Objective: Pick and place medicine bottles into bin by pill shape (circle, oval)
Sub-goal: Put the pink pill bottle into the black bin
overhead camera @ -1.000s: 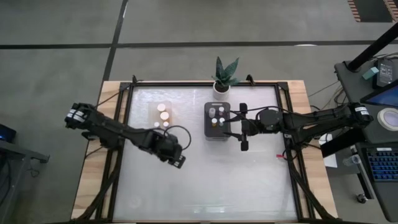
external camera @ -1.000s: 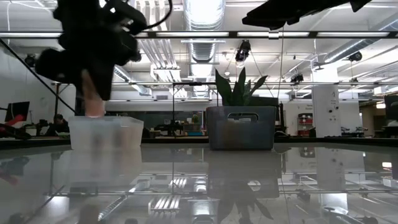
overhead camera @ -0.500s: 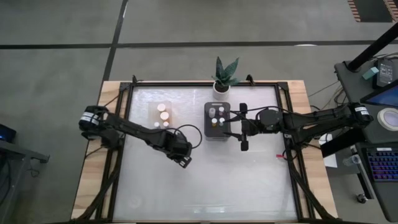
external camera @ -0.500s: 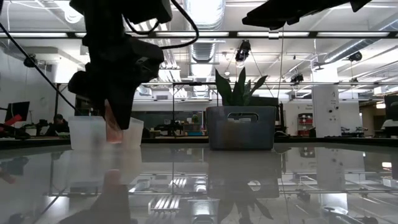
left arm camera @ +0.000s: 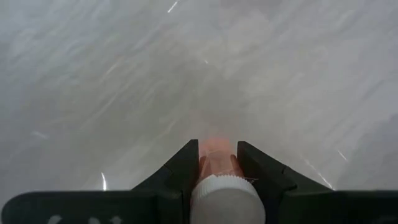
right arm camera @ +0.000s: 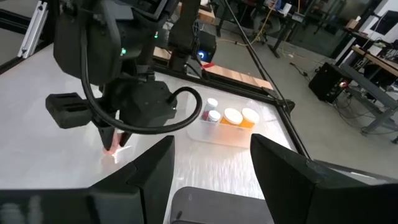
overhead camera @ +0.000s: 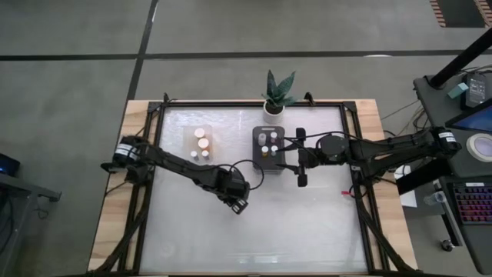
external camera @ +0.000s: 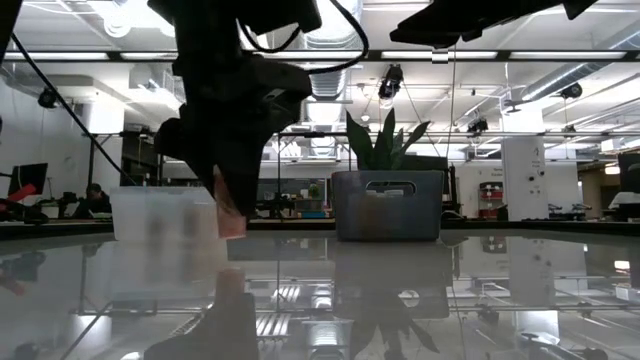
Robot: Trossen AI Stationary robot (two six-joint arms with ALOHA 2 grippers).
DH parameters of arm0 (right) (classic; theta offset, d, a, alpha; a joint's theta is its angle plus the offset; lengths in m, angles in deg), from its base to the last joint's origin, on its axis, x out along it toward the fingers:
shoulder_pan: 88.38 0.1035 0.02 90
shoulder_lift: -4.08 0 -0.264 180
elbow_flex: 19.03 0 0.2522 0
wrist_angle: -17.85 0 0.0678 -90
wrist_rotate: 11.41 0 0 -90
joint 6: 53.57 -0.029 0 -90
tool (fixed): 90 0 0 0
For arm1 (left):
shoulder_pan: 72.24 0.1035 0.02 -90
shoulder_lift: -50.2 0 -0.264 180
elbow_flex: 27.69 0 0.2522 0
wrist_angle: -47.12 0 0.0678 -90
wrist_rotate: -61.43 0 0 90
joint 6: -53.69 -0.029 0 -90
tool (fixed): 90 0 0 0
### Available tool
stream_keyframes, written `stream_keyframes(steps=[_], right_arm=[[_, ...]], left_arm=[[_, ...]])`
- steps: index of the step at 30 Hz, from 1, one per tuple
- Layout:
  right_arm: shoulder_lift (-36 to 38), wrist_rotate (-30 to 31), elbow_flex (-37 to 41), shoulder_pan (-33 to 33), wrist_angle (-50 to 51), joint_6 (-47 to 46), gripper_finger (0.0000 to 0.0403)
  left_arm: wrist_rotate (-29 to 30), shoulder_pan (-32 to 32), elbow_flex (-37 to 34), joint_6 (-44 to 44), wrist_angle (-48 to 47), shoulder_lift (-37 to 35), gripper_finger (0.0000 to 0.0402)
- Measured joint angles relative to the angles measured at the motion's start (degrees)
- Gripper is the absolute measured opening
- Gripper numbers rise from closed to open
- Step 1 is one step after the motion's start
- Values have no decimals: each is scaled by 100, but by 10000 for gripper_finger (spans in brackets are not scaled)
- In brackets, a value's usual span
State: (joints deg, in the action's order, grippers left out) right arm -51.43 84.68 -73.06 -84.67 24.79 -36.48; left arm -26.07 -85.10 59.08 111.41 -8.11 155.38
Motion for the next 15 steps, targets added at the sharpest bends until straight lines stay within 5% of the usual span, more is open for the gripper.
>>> stream_keyframes(steps=[15], right_arm=[[0, 2, 0, 2, 27, 2, 203]], left_arm=[[136, -26, -137, -21, -12, 39, 89]])
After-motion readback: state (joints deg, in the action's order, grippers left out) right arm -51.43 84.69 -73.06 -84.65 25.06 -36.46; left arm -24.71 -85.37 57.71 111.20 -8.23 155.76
